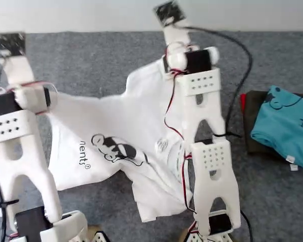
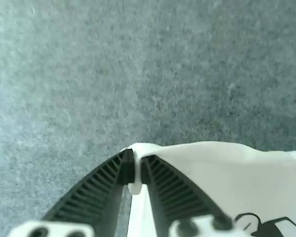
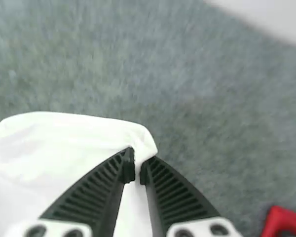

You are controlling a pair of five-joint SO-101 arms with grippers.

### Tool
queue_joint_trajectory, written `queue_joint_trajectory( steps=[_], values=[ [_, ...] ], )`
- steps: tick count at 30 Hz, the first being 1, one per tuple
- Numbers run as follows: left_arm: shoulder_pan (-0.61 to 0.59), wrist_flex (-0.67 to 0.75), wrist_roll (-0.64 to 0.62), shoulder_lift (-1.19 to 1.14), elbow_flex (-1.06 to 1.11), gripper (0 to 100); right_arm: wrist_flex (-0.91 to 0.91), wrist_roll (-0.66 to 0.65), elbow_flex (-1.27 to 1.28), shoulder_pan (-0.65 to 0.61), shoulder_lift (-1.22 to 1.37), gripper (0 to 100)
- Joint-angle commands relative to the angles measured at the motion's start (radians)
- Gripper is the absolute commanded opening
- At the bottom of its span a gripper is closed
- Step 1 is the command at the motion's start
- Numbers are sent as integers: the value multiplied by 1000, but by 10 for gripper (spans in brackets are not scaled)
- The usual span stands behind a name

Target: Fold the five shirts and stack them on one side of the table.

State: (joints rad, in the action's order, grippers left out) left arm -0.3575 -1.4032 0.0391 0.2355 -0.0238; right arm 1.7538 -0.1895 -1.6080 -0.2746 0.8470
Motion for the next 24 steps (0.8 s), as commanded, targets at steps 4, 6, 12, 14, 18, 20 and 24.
queue_joint_trajectory(
  steps=[4,6,12,14,18,20,24],
  values=[
    [5,-242,18,9,-495,14,30,-11,-2,16,-432,8],
    [3,-302,18,5,-613,14,-4,-11,0,42,-521,8],
    [6,-354,20,84,-769,15,-140,-11,0,168,-705,8],
    [12,-354,49,158,-776,15,-151,-11,0,183,-765,8],
    [12,-354,60,333,-759,17,-154,-8,25,160,-888,8],
    [6,-354,60,431,-697,32,-171,21,91,99,-964,8],
    [5,-354,60,631,-549,37,-308,38,293,18,-1142,8]
  ],
)
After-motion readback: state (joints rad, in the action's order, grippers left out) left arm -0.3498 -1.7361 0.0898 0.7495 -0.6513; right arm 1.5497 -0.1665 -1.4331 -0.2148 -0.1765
